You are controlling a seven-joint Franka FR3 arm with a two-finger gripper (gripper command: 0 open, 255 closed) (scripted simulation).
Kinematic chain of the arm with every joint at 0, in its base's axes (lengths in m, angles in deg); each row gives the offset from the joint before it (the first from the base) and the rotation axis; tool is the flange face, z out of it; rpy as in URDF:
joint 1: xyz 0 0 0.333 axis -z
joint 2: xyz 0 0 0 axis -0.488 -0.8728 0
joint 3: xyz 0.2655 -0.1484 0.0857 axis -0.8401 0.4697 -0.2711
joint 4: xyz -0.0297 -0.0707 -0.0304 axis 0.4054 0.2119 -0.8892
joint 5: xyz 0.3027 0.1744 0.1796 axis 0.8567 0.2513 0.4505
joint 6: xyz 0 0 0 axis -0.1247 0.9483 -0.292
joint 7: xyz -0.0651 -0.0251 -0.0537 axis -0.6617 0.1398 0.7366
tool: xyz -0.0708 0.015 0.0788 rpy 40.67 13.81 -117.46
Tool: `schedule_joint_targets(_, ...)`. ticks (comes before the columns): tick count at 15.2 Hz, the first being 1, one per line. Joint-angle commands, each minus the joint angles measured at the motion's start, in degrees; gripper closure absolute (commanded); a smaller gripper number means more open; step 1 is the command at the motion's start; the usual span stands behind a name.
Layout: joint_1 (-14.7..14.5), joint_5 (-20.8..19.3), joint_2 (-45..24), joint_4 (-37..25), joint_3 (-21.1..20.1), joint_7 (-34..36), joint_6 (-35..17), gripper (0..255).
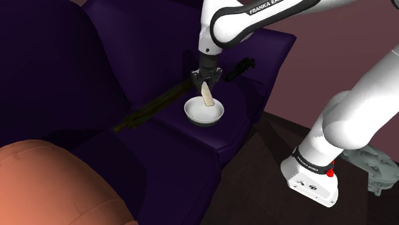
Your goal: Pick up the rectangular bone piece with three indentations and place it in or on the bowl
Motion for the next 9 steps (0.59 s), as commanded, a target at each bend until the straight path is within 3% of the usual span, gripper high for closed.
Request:
schedule_joint_targets(1,-0.09,-0.03,-0.62,0.94,-0.18,0.24,-1.57,255)
schedule_joint_targets(9,-0.10,-0.42,-3.79,4.22,-0.45,0.46,-7.99,255)
